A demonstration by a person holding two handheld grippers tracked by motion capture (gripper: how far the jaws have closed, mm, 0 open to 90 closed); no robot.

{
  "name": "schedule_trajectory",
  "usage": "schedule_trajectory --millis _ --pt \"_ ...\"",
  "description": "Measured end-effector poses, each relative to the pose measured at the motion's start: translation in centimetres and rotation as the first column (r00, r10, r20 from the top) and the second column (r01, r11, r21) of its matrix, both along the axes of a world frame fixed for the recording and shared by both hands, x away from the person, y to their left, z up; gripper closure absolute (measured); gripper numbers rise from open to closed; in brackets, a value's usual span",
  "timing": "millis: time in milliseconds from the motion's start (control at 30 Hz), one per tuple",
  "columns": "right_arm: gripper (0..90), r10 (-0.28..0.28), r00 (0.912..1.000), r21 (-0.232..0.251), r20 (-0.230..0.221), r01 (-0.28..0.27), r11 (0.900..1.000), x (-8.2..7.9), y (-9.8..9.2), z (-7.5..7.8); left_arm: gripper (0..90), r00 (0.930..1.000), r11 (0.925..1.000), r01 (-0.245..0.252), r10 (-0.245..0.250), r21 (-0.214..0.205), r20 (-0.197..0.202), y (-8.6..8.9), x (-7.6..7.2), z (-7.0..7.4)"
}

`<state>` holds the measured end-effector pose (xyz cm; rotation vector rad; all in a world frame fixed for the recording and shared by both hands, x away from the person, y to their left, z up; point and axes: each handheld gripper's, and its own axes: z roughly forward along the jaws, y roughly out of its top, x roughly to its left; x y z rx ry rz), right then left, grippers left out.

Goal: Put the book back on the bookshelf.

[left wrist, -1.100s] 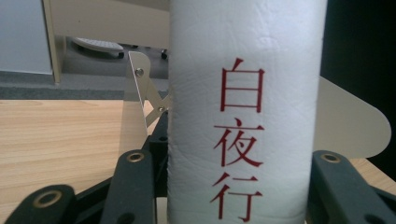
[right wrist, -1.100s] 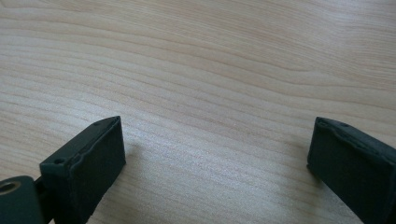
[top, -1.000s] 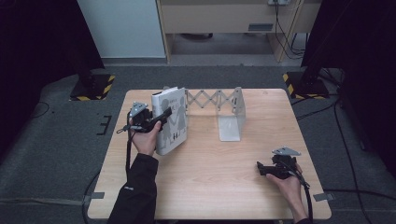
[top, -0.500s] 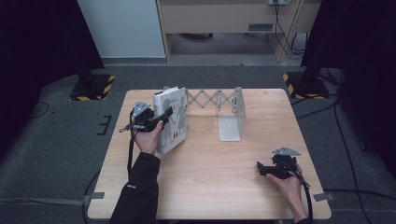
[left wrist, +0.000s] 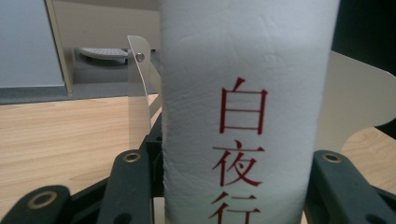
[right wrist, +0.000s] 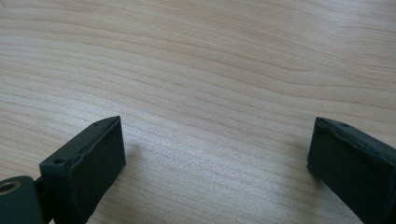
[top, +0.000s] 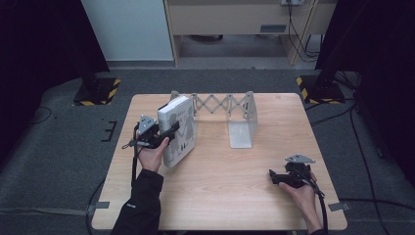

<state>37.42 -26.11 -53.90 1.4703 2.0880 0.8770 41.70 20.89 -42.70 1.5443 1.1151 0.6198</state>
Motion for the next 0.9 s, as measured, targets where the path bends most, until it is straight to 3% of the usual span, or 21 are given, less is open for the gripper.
schedule_trajectory --millis 433,667,767,900 --pt "4.4 0.0 1.0 0.0 0.0 0.0 1.0 0.0 0.0 0.0 50.9 1.0 0.9993 0.006 -0.007 0.036 0.004 0.5 -3.0 -1.4" --pt "4.5 0.001 1.0 -0.001 0.0 -0.001 1.0 0.0 0.0 0.0 50.9 1.0 0.9985 0.004 -0.004 0.054 0.003 0.3 -4.0 -2.0" --pt "4.4 0.001 1.0 -0.001 0.0 -0.001 1.0 0.0 0.0 0.0 50.8 0.9998 0.9982 0.008 -0.007 0.059 -0.018 0.4 -4.1 -2.4" --pt "4.5 0.0 1.0 -0.001 0.0 0.0 1.0 0.0 0.0 0.0 50.7 0.9999 0.9987 0.01 -0.01 0.051 0.002 0.3 -4.2 -2.7"
